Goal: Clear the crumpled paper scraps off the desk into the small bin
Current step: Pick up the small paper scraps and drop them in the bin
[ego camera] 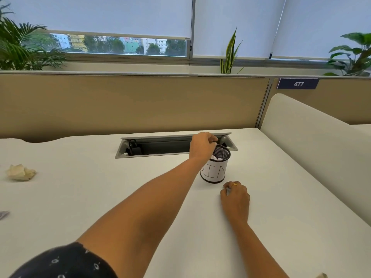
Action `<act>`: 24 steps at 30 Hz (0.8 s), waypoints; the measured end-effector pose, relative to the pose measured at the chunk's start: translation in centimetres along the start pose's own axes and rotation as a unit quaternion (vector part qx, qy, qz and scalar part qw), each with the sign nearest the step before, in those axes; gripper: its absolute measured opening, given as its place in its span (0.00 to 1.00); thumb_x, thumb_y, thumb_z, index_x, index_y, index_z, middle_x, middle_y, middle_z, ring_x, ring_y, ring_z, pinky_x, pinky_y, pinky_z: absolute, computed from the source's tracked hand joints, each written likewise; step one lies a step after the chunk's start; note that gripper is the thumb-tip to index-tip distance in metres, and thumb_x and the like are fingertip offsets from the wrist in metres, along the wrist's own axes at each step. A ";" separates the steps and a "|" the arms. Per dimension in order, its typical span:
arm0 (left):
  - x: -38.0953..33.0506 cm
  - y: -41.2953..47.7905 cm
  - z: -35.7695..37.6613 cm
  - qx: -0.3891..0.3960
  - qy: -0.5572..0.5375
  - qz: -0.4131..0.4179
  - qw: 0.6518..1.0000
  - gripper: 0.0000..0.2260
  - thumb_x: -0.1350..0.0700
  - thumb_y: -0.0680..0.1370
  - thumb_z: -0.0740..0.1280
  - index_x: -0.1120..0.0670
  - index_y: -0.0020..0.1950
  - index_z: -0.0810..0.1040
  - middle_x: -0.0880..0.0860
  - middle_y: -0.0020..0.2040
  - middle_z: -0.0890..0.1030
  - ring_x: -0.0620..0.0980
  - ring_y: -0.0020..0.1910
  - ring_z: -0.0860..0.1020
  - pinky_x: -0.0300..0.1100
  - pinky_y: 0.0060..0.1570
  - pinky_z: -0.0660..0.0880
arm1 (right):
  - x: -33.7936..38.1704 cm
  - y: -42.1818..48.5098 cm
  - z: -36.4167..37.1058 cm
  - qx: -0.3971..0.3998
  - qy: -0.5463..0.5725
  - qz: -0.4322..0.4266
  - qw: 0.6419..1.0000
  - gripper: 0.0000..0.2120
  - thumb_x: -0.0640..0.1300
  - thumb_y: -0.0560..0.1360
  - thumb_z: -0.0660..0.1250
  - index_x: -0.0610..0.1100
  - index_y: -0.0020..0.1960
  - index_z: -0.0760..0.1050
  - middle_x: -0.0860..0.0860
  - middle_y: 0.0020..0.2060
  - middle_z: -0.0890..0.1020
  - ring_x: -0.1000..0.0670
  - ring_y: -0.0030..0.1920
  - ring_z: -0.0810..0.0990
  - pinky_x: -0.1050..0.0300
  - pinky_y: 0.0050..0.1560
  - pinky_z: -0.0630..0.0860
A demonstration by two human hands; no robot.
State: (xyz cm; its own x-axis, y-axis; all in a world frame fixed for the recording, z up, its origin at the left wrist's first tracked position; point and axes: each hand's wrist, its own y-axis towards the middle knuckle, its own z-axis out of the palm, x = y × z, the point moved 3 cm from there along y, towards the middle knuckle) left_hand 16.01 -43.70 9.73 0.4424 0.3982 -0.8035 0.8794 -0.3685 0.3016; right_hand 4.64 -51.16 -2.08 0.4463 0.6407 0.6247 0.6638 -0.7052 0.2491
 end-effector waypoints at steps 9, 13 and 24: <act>7.7 -8.3 -2.5 -0.046 0.044 -0.061 0.996 0.08 0.59 0.77 0.63 0.56 0.54 0.80 0.55 0.54 0.82 0.50 0.51 0.79 0.38 0.53 0.72 | 1.6 -3.4 0.8 0.036 -0.131 -0.096 0.986 0.15 0.41 0.77 0.56 0.40 0.61 0.72 0.46 0.58 0.77 0.45 0.59 0.73 0.54 0.59 0.69; 11.7 -13.3 -6.0 -0.051 0.106 -0.046 0.992 0.09 0.60 0.77 0.62 0.53 0.53 0.79 0.51 0.57 0.80 0.49 0.59 0.75 0.37 0.56 0.67 | 2.2 -5.3 1.1 0.045 -0.158 -0.110 0.980 0.15 0.42 0.77 0.56 0.40 0.62 0.71 0.45 0.59 0.76 0.44 0.61 0.72 0.53 0.61 0.69; 19.4 -25.1 -20.7 -0.120 0.347 -0.109 0.924 0.16 0.54 0.77 0.62 0.52 0.65 0.70 0.52 0.73 0.64 0.47 0.73 0.58 0.53 0.71 0.51 | 6.2 -11.6 3.1 0.094 -0.171 -0.159 0.968 0.16 0.37 0.77 0.57 0.39 0.63 0.73 0.41 0.62 0.76 0.40 0.63 0.72 0.47 0.64 0.68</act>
State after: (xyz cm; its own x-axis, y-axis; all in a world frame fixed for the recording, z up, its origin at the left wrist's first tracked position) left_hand 6.22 -9.37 -2.83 0.1828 0.9142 -0.3616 0.9377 -0.0516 0.3437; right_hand 1.60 -38.10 -3.41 0.3531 0.9017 0.2496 0.8833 -0.4092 0.2286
